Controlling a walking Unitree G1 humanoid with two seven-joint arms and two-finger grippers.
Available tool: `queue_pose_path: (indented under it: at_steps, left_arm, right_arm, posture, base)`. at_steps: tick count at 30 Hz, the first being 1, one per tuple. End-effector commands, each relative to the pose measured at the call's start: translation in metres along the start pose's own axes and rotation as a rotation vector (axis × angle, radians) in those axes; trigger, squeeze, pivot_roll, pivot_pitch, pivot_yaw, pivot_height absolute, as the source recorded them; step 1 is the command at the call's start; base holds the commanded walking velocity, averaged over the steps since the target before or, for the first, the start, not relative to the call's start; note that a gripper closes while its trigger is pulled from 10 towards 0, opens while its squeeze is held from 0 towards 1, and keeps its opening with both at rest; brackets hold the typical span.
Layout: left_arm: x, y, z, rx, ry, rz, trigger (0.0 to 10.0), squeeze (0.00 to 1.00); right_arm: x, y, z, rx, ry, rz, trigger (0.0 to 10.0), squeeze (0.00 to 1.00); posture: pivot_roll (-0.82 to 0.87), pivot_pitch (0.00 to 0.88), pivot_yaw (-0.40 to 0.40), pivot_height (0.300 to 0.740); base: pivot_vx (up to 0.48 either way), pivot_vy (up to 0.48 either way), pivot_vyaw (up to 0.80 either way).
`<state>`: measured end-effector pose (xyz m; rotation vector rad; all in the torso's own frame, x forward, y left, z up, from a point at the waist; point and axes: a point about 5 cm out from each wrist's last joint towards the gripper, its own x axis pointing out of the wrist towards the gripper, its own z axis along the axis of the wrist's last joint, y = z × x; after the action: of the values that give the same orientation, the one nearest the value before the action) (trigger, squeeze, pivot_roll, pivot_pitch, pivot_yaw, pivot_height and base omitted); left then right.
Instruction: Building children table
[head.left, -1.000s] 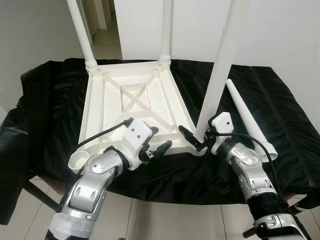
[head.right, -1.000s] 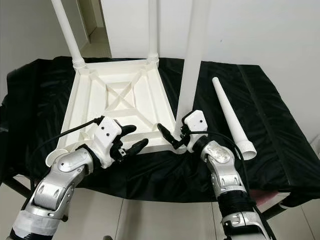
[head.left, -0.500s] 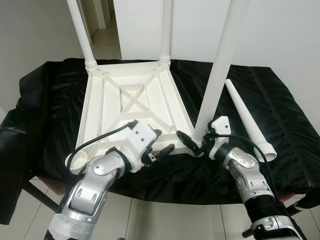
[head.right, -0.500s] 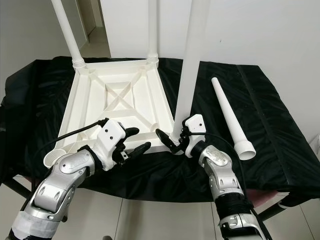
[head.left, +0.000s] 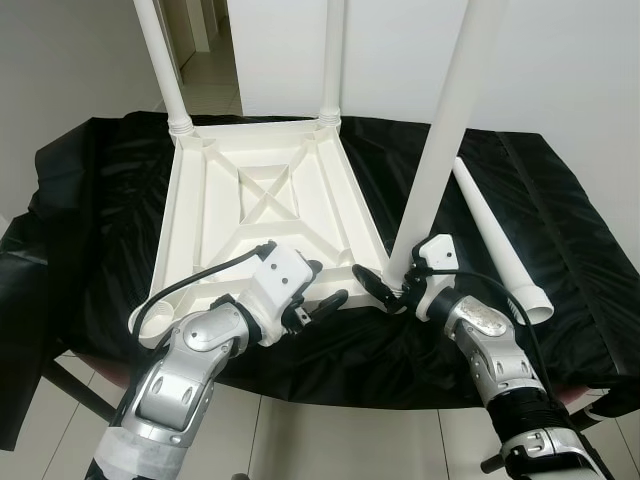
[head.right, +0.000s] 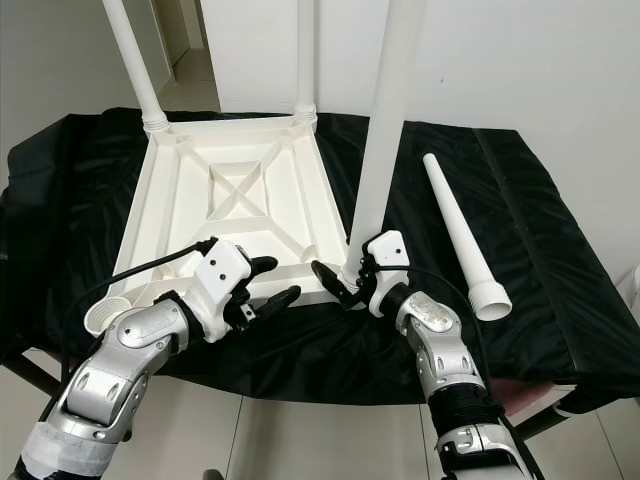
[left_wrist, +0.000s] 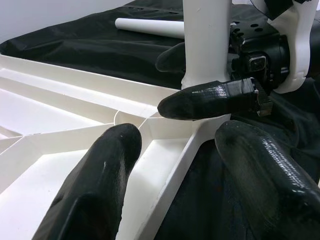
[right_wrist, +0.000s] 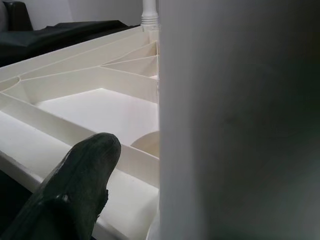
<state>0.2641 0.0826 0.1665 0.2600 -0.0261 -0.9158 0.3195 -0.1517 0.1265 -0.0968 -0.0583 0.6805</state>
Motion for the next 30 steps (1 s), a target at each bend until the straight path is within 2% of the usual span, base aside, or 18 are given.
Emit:
queue_pose_path:
  at_steps: [1, 2, 5, 7, 8, 9, 10, 11, 18, 19, 24, 26, 27, 29, 30]
  left_arm:
    - [0.001, -0.001, 0.002, 0.011, 0.002, 0.016, 10.0, 0.00]
    - [0.001, -0.001, 0.002, 0.011, 0.002, 0.016, 10.0, 0.00]
    - [0.001, -0.003, 0.001, 0.010, 0.003, 0.012, 10.0, 0.00]
    - [0.001, -0.004, 0.001, 0.010, 0.004, 0.011, 10.0, 0.00]
    - [0.001, -0.003, 0.000, 0.014, 0.007, 0.011, 10.0, 0.00]
    - [0.001, -0.003, 0.000, 0.014, 0.007, 0.011, 10.0, 0.00]
    - [0.000, -0.003, 0.000, 0.016, 0.010, 0.013, 10.0, 0.00]
    - [0.000, -0.003, -0.001, 0.017, 0.012, 0.013, 10.0, 0.00]
    - [0.001, -0.005, -0.001, 0.014, 0.012, 0.004, 10.0, 0.00]
    - [0.001, -0.006, -0.001, 0.015, 0.013, 0.001, 10.0, 0.00]
    - [0.001, -0.006, -0.001, 0.015, 0.013, -0.002, 10.0, 0.00]
    - [0.001, -0.007, -0.001, 0.015, 0.012, -0.008, 10.0, 0.00]
    - [0.001, -0.007, -0.001, 0.015, 0.012, -0.008, 10.0, 0.00]
    - [0.002, -0.008, -0.001, 0.016, 0.011, -0.013, 10.0, 0.00]
    - [0.002, -0.008, -0.001, 0.016, 0.011, -0.013, 10.0, 0.00]
  right_arm:
    - [-0.001, 0.000, -0.005, -0.002, 0.026, -0.001, 9.5, 0.00]
    - [-0.001, 0.000, -0.005, -0.002, 0.026, -0.001, 9.5, 0.00]
    - [-0.004, 0.001, -0.008, -0.006, 0.039, -0.015, 4.8, 0.00]
    - [-0.004, 0.001, -0.009, -0.005, 0.042, -0.016, 4.8, 0.00]
    - [-0.005, 0.001, -0.010, 0.000, 0.042, -0.019, 3.5, 0.00]
    - [-0.005, 0.001, -0.010, 0.000, 0.042, -0.019, 3.5, 0.00]
    - [-0.005, 0.002, -0.011, 0.007, 0.042, -0.023, 0.3, 0.00]
    - [-0.005, 0.003, -0.011, 0.016, 0.041, -0.032, 0.0, 0.00]
    - [-0.006, 0.006, -0.014, 0.011, 0.045, -0.080, 0.0, 0.00]
    - [-0.006, 0.006, -0.014, 0.018, 0.049, -0.110, 10.0, 0.00]
    - [-0.004, 0.008, -0.013, 0.026, 0.047, -0.178, 10.0, 0.00]
    - [0.000, 0.015, -0.009, 0.042, 0.033, -0.260, 10.0, 0.00]
    - [0.000, 0.015, -0.009, 0.042, 0.033, -0.260, 10.0, 0.00]
    - [0.003, 0.023, -0.006, 0.067, 0.025, -0.362, 10.0, 0.00]
    - [0.003, 0.023, -0.006, 0.067, 0.025, -0.362, 10.0, 0.00]
  posture:
    - [-0.08, 0.033, 0.020, 0.740]
    - [-0.08, 0.033, 0.020, 0.740]
    - [-0.08, 0.036, 0.013, 0.740]
    - [-0.08, 0.036, 0.013, 0.740]
    - [-0.08, 0.036, 0.011, 0.740]
    - [-0.08, 0.036, 0.011, 0.740]
    - [-0.08, 0.038, 0.012, 0.740]
    - [-0.09, 0.039, 0.011, 0.740]
    - [-0.09, 0.041, 0.012, 0.740]
    - [-0.09, 0.043, 0.012, 0.740]
    - [-0.09, 0.044, 0.012, 0.740]
    - [-0.10, 0.044, 0.008, 0.740]
    - [-0.10, 0.044, 0.008, 0.740]
    - [-0.10, 0.040, 0.005, 0.740]
    - [-0.10, 0.040, 0.005, 0.740]
  base:
    - [0.000, 0.000, 0.00]
    - [0.000, 0.000, 0.00]
    - [0.000, 0.000, 0.00]
    - [0.000, 0.000, 0.00]
    - [0.000, 0.000, 0.00]
    - [0.000, 0.000, 0.00]
    - [0.000, 0.000, 0.00]
    - [0.000, 0.000, 0.00]
    - [0.000, 0.000, 0.00]
    - [0.000, 0.000, 0.00]
    - [0.000, 0.000, 0.00]
    - [0.000, 0.000, 0.00]
    - [0.000, 0.000, 0.00]
    - [0.000, 0.000, 0.00]
    - [0.000, 0.000, 0.00]
